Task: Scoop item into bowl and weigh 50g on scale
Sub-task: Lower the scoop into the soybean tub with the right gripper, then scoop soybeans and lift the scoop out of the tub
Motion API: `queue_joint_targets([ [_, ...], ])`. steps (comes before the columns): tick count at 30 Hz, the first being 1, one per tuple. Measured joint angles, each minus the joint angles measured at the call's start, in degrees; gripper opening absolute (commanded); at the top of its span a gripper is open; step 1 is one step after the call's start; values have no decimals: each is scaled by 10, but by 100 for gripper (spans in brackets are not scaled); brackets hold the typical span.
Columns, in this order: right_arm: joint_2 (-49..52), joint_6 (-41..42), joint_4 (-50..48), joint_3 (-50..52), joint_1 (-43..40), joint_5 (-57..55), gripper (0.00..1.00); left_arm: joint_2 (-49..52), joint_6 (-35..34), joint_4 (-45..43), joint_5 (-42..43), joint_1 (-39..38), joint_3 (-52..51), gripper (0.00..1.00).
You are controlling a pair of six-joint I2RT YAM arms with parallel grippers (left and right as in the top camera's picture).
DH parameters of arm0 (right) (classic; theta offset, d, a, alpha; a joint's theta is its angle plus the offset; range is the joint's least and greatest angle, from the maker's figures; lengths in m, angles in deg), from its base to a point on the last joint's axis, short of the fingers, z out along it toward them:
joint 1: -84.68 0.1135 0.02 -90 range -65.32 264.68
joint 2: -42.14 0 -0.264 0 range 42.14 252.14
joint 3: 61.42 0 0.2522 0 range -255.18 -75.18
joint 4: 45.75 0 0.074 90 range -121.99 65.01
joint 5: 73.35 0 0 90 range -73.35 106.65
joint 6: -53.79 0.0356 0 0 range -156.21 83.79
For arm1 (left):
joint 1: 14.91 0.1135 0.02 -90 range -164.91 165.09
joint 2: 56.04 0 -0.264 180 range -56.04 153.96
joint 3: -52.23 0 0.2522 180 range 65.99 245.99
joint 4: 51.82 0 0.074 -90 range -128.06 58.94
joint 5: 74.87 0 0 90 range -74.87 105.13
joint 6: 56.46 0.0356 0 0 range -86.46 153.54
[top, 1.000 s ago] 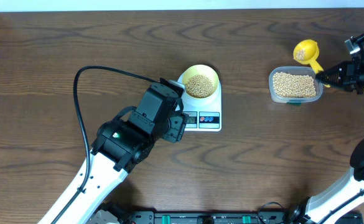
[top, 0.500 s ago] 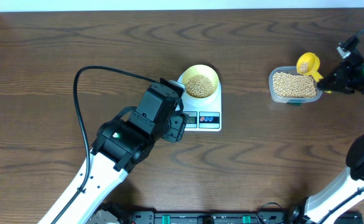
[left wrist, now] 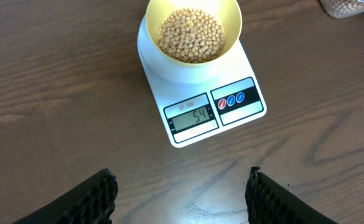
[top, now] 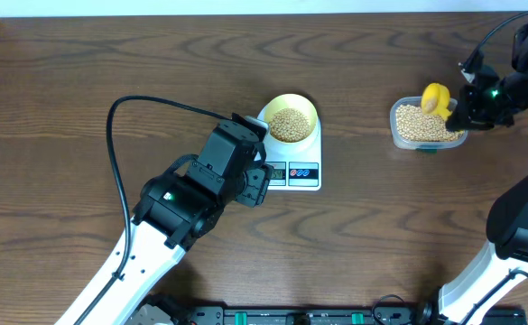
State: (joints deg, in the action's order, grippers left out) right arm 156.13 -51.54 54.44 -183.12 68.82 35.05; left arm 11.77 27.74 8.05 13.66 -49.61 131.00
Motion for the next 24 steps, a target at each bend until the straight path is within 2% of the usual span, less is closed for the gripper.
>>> queue_joint_targets([
  [11, 0, 24, 18, 0, 7, -73, 1, 0, 0, 0, 0, 0, 0, 69],
  [24, 0, 55, 16, 0, 98, -173, 1, 0, 0, 0, 0, 0, 0, 69],
])
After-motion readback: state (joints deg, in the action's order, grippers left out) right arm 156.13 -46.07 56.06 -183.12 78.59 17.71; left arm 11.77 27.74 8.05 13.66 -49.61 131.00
